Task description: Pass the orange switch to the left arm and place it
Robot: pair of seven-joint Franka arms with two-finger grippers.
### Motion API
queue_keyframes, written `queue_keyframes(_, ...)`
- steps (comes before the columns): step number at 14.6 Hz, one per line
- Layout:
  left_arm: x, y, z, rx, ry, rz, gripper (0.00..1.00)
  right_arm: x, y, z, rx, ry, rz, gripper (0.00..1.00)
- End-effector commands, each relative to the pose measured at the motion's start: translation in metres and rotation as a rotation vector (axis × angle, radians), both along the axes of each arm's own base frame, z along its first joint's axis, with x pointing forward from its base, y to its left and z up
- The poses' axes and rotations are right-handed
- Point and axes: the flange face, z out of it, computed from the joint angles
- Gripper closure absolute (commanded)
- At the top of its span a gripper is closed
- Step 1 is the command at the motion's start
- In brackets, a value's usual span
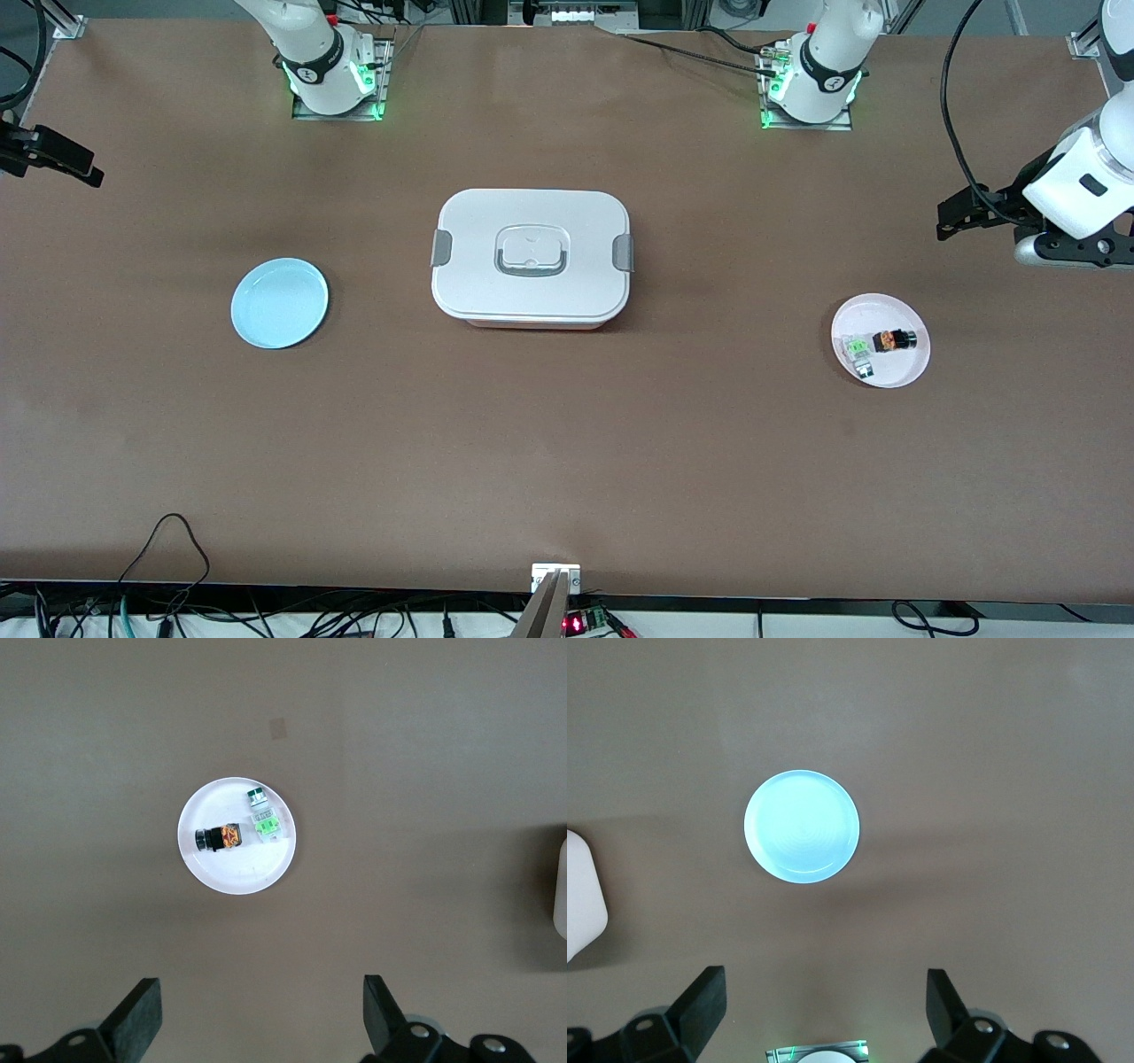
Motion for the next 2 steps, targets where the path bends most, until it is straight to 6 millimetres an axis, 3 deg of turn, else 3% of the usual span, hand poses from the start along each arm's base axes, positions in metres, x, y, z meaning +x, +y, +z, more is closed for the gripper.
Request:
queue_keyframes(1,0.0025,0.0010,0.0055,0.011,0.009,-0.001,0.00,-0.0065,0.0021,0.0013,0.011,-0.012,-0.009,0.00)
queue_keyframes(2,0.0025,0.0010,0.0061,0.011,0.009,-0.001,0.00,-0.0065,0.0021,0.0020,0.010,-0.014,-0.009,0.00)
